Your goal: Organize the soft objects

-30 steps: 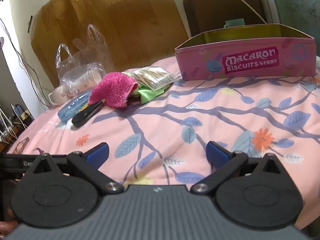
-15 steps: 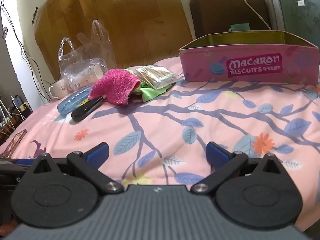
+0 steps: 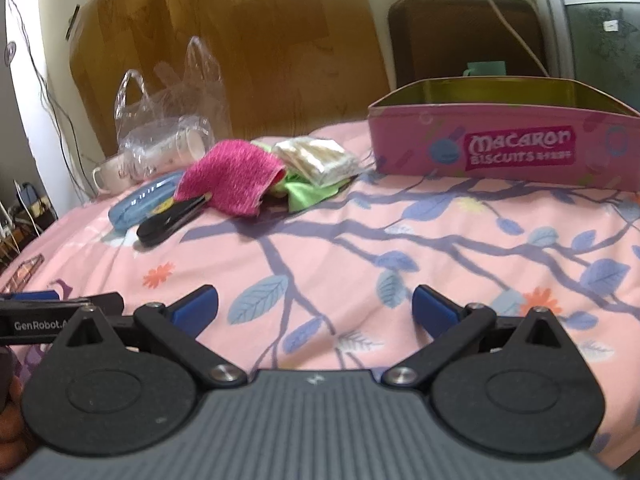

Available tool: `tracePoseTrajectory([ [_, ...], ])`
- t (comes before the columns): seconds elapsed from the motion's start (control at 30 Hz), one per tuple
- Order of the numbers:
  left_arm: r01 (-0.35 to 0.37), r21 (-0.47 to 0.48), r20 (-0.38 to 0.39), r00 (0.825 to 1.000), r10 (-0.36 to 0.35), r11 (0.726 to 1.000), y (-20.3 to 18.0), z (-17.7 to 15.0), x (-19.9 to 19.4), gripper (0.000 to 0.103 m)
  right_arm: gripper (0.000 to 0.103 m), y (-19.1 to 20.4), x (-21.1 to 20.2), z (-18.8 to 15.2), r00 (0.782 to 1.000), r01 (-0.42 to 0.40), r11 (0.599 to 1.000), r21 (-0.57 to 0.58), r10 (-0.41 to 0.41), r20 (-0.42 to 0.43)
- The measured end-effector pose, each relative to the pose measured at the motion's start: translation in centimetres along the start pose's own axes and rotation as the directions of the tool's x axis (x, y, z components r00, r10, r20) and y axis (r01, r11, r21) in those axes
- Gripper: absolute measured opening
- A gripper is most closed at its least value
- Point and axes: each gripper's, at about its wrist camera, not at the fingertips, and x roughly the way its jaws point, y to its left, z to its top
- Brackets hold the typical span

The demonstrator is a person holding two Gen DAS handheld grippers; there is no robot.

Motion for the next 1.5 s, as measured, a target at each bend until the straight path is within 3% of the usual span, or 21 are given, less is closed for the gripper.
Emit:
tracePoseTrajectory([
  [0.2,-0.025,0.006,-0.023,0.999,0.025,1.0,0.4,-0.7,1.1,0.103,0.103,1.0,0.7,-0.2,0.999,0.033,0.998,-0.058,-0.033,-0.005],
  [0.27,-0.004,-0.035,-0.04,0.999,0.002,0.999,1.3,-0.8,1.6,0.103,0.103,1.3,0.8,-0.4,0.999,0.046,0.995,-0.088,-0.047,-0.001],
  [0.43,0.003,-0.029,-0.033,0.999,-0.004,1.0,2.0,-0.7,1.7,0.103,0.103,2.2,0.9,-1.3,0.995,0.099,0.982,-0.162,-0.098,0.016],
  [0.67,0.01,-0.022,-0.008,1.0,-0.01,1.0,3.1,-0.7,1.8,0.103,0.103,1.9,0.8,-0.6,0.996,0.084,0.983,-0.161,-0.082,0.018],
  [0.9,0.022,-0.138,0.074,0.997,-0.012,0.99,6.5,-0.3,1.6,0.103,0.103,2.9,0.6,0.9,0.996,0.044,0.979,-0.198,-0.028,0.084],
  [1.0,0.012,-0.136,0.084,0.996,-0.001,0.991,7.5,0.3,1.9,0.103,0.091,3.8,1.2,1.9,0.997,-0.008,0.974,-0.228,0.024,0.069],
  [1.17,-0.015,-0.082,0.099,0.995,0.024,0.997,8.1,1.8,3.0,0.103,0.058,5.7,2.5,3.3,0.994,-0.09,0.962,-0.259,0.103,0.037],
  [1.23,-0.005,-0.074,0.095,0.995,0.012,0.997,8.2,2.5,3.7,0.103,0.051,6.6,3.0,3.5,0.992,-0.115,0.957,-0.267,0.126,0.024],
  [1.5,-0.049,-0.07,0.128,0.99,0.057,0.996,9.0,5.2,5.9,0.103,0.05,9.3,4.9,3.5,0.986,-0.164,0.929,-0.333,0.169,-0.015],
])
